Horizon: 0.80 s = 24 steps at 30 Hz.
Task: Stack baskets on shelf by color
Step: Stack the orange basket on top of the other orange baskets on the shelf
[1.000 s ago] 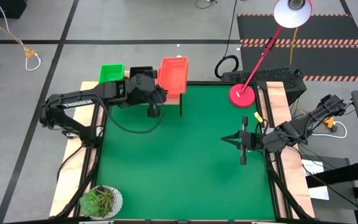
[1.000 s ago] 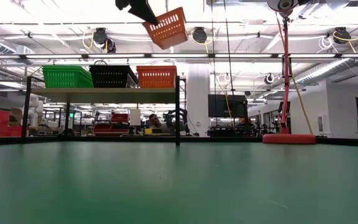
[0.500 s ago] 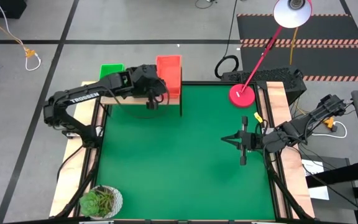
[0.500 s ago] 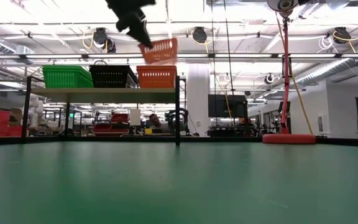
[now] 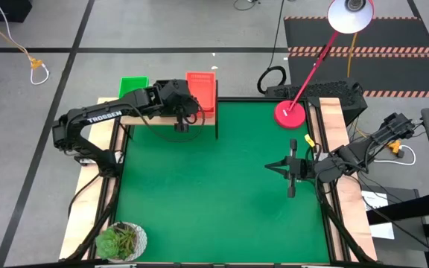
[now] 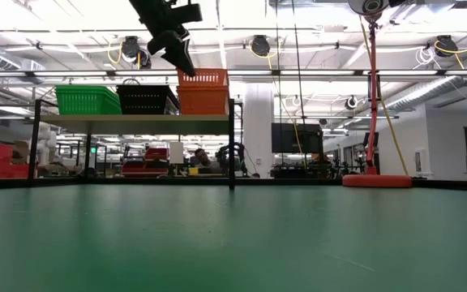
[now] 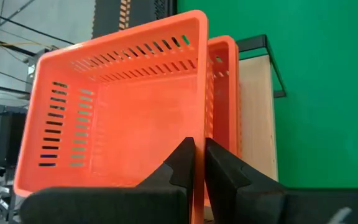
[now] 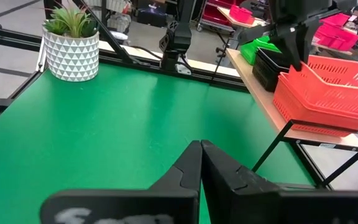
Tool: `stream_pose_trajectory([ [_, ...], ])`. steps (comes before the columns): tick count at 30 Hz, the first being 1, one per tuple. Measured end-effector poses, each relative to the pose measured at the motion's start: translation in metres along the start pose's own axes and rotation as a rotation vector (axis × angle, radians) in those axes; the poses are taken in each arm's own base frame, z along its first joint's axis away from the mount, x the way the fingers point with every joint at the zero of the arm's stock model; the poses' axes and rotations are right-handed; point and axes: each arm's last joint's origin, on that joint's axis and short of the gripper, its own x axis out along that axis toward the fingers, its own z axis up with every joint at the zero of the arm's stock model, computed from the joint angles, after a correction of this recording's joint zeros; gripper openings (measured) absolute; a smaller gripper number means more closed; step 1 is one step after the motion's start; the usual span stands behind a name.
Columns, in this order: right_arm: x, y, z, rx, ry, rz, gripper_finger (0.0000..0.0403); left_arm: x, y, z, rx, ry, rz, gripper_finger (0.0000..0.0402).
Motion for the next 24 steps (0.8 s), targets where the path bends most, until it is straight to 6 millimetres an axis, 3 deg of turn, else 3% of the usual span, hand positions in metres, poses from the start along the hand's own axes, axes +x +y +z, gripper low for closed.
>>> stream_pose_trajectory([
  [16, 0.0, 0.0, 0.0, -0.002, 0.003, 0.0, 0.0002, 0.015, -0.002, -0.01, -0.008, 0.0, -0.001, 0.0036],
  [24, 0.0, 0.0, 0.0, -0.002, 0.003, 0.0, 0.0002, 0.014, -0.002, -0.007, -0.042, -0.019, 0.022, 0.0117],
])
